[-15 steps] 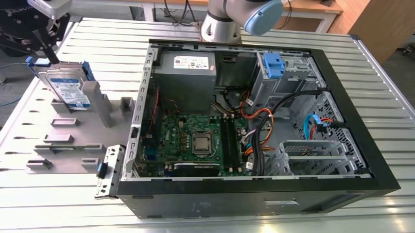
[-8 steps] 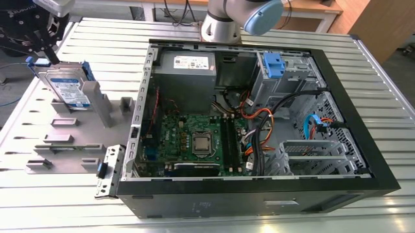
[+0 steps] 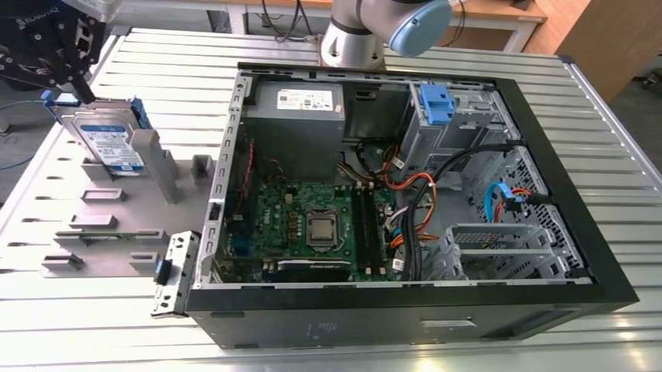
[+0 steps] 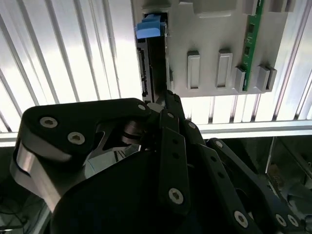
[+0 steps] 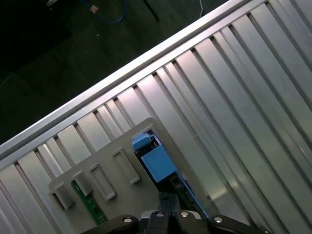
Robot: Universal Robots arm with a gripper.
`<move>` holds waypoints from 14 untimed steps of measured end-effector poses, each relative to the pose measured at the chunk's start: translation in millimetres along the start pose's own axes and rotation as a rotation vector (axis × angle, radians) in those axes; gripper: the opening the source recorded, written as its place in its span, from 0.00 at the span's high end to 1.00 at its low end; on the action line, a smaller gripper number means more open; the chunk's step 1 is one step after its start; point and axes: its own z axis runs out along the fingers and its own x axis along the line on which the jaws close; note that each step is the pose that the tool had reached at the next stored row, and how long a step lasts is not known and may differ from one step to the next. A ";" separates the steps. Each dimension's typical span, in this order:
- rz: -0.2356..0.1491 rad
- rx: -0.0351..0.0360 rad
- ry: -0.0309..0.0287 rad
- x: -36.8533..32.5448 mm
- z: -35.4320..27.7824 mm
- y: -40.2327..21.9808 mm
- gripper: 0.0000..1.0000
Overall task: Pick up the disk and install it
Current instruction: 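Pick up the disk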
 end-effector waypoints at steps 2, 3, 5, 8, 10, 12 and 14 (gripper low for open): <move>-0.036 -0.0008 0.0012 0.0 0.3 0.0 0.89; -0.054 -0.0012 0.0017 0.0 0.4 0.0 0.89; -0.091 -0.0019 0.0028 0.0 0.6 0.0 0.89; -0.145 -0.0031 0.0044 0.0 0.8 0.0 0.89; -0.182 -0.0039 0.0057 0.0 0.9 0.0 0.89; -0.218 -0.0046 0.0069 0.0 1.0 0.0 0.89; -0.254 -0.0054 0.0079 0.0 1.0 -0.1 0.89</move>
